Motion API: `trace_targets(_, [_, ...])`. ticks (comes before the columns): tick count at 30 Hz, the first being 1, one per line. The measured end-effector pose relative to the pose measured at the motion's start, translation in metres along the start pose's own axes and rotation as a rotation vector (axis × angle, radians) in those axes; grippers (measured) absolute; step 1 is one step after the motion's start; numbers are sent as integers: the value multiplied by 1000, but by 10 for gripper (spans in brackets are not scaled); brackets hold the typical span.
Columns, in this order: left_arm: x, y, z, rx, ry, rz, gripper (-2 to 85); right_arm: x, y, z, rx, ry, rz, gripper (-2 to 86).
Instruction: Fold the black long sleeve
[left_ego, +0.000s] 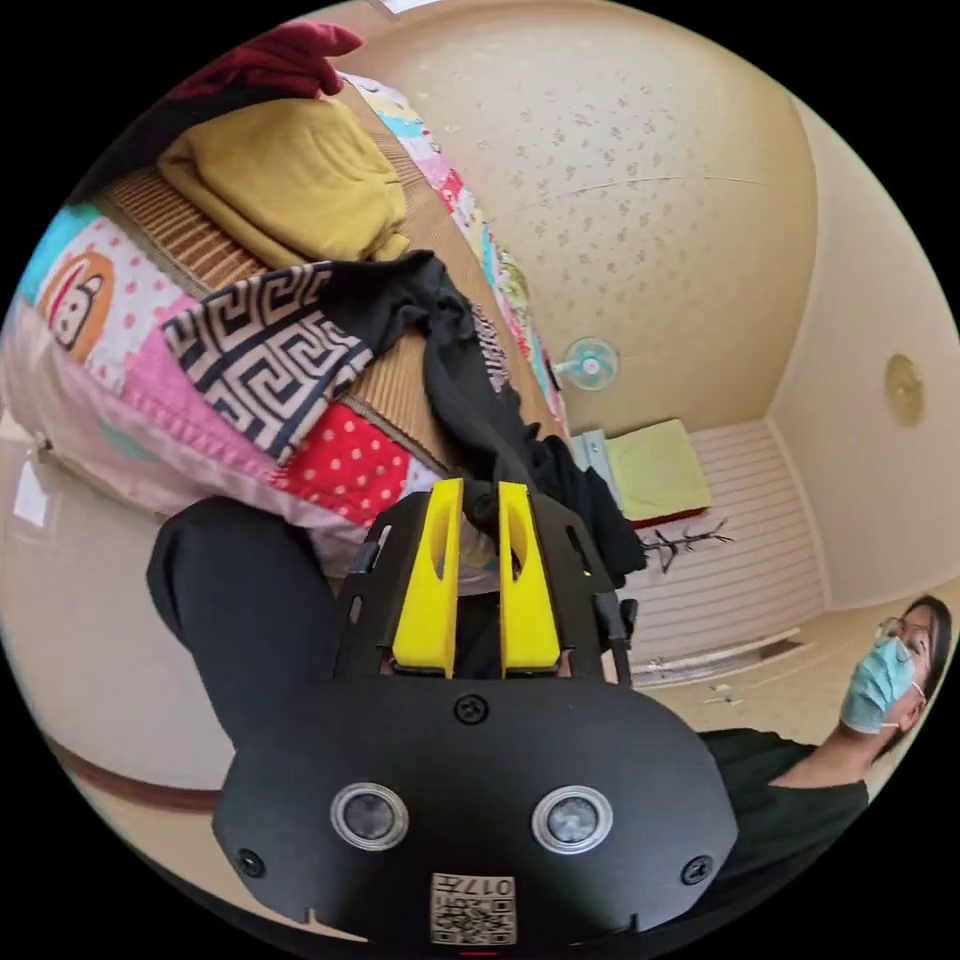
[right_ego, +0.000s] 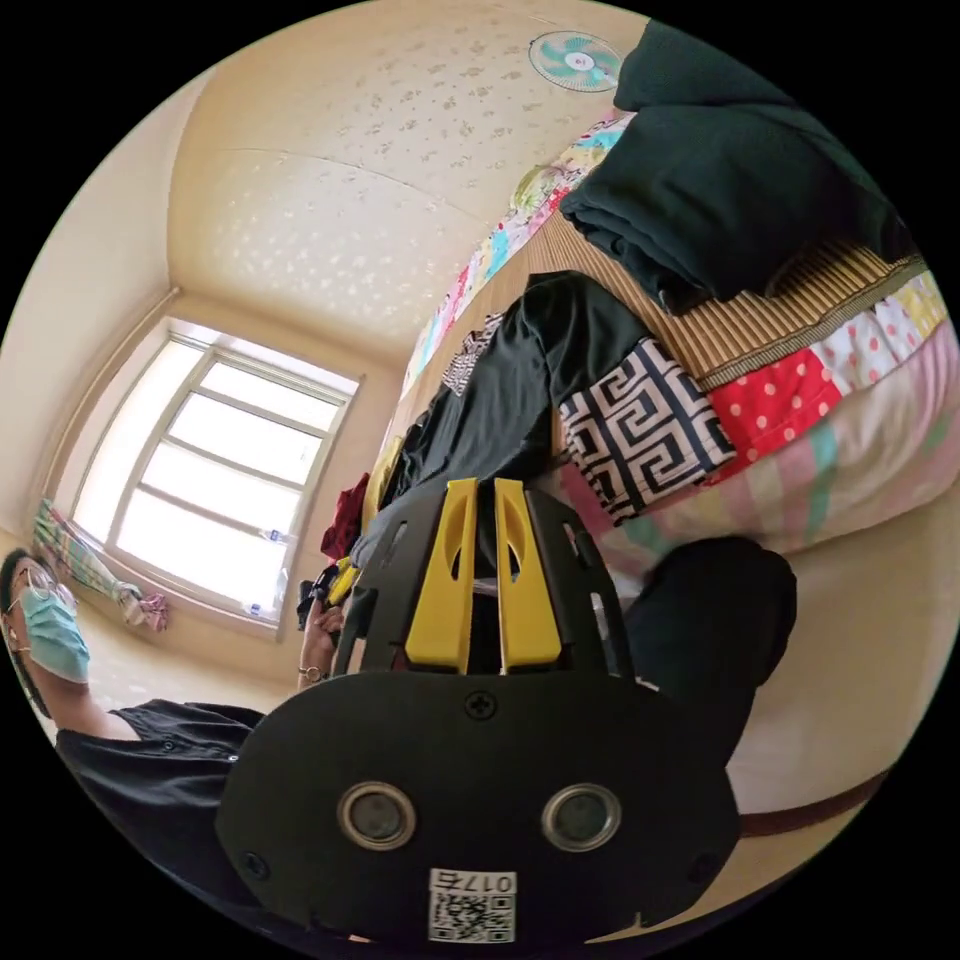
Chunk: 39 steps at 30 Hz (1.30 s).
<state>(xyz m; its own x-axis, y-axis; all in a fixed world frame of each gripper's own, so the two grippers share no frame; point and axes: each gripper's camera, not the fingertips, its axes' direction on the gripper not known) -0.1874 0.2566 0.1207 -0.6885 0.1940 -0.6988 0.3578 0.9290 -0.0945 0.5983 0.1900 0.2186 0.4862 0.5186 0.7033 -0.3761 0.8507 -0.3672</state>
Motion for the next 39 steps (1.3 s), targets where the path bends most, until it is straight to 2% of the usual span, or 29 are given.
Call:
trace_targets(4, [3, 18, -6, 15, -54, 77, 110, 6, 13, -14, 32, 132, -32, 64])
trace_targets(7, [14, 18, 10, -71, -87, 197, 120, 8, 14, -9, -31, 199, -78, 86])
trace_targets(11, [24, 10, 49, -203, -243, 299, 131, 14, 3, 23, -157, 237, -163, 106])
trace_targets(13, [25, 8, 68, -279, -288, 313, 121, 15, -5, 37, -200, 233, -186, 103])
trace_targets(15, [26, 8, 84, -350, -343, 322, 48, 15, -14, 48, -233, 302, -198, 77])
trace_targets(16, [26, 7, 84, -360, -363, 320, 38, 15, -16, 46, -233, 325, -194, 67])
trace_targets(17, [28, 6, 80, -378, -345, 336, 17, 14, -22, 40, -264, 323, -197, 47])
trace_targets(19, [31, 4, 61, -393, -113, 402, 8, 11, -28, 21, -298, 202, -219, 32])
trace_targets(20, [28, 4, 43, -372, 117, 437, 6, 7, -29, 1, -280, 92, -238, 28])
trace_targets(21, [16, 3, 24, -325, 265, 419, 5, 8, -27, -18, -253, 28, -239, 25])
trace_targets(22, [8, 2, 17, -307, 295, 393, 4, 11, -26, -26, -246, 16, -229, 25])
trace_targets(25, [-27, 11, -1, -299, 132, 246, 11, 44, -21, -48, -262, 75, -120, 28])
trace_targets(27, [-41, 23, -6, -276, 56, 173, 36, 77, -16, -61, -223, 0, 4, 41])
trace_targets(29, [-47, 32, -14, -223, 84, 122, 68, 95, -12, -76, -124, -106, 97, 70])
trace_targets(32, [-45, 43, -29, -143, 76, 86, 86, 117, -7, -105, 68, -43, 253, 116])
trace_targets(35, [-32, 47, -31, -143, 101, 109, 87, 126, -14, -126, 202, -67, 274, 122])
trace_targets(37, [-23, 46, -25, -184, 158, 127, 87, 126, -26, -131, 209, -66, 252, 112])
trace_targets(39, [-5, 47, -20, -206, 176, 178, 86, 123, -47, -136, 165, 22, 236, 69])
